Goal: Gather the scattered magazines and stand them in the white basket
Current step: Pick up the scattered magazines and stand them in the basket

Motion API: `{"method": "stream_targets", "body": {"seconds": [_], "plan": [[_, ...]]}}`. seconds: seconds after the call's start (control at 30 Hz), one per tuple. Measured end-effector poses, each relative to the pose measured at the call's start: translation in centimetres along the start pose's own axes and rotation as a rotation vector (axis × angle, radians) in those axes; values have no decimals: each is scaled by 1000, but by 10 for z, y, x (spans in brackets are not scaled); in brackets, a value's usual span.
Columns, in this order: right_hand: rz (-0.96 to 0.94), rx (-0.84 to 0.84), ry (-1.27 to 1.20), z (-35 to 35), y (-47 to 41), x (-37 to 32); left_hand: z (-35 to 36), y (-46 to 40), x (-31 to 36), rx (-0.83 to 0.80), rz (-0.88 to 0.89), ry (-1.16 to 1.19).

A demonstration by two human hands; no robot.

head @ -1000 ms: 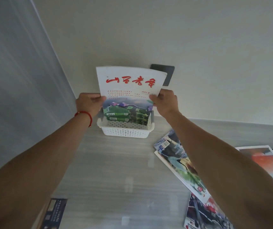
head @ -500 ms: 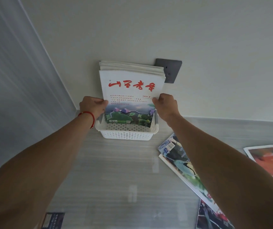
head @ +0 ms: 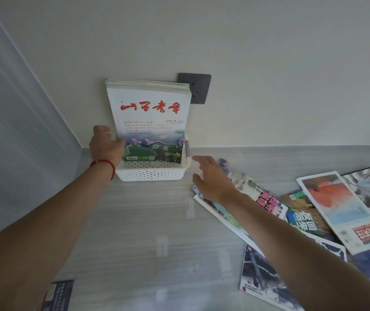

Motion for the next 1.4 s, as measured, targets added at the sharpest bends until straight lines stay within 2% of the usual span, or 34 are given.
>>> {"method": "stream_targets", "body": {"seconds": [0.07,0.13,0.23,0.3,0.47,0.6,0.67,0.77,0.87,0.97,1.1,1.17,1.4], "plan": [[0,-8,33,-4,42,14,-4,38,5,56,119,77],[41,-49,75,-4,83,36,14,89,6,-25,267,81],[132,-83,86,-4,148,77,74,172,-19,-328,388,-122],[161,-61,68,-7,188,100,107,221,-46,-468,425,-284],[160,-23,77,-23,272,154,179,320,-85,-720,514,-564],[318,49,108,-55,317,215,224,373,-101,-816,553,-797],[419,74,109,-68,334,244,236,389,-108,-808,502,-852],[559,24,101,-74,354,277,246,409,-115,-791,349,-793],[545,-27,58,-73,354,289,251,422,-115,-714,319,-811],[490,-79,156,-74,347,294,254,426,-119,-676,223,-778],[500,-167,222,-79,340,304,241,422,-138,-588,-217,-513],[504,-216,252,-79,341,307,242,429,-152,-600,-352,-465],[433,-258,336,-82,351,309,243,460,-164,-664,-334,-517]]}}
Point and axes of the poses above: each hand's wrist, its own y-axis away from the middle knuckle, its own z-axis out of the palm, x = y × z, the point moved 10 cm from there along -y, towards the middle knuckle, and after that the axes turned 11 degrees about -z, right-handed, at the moved point
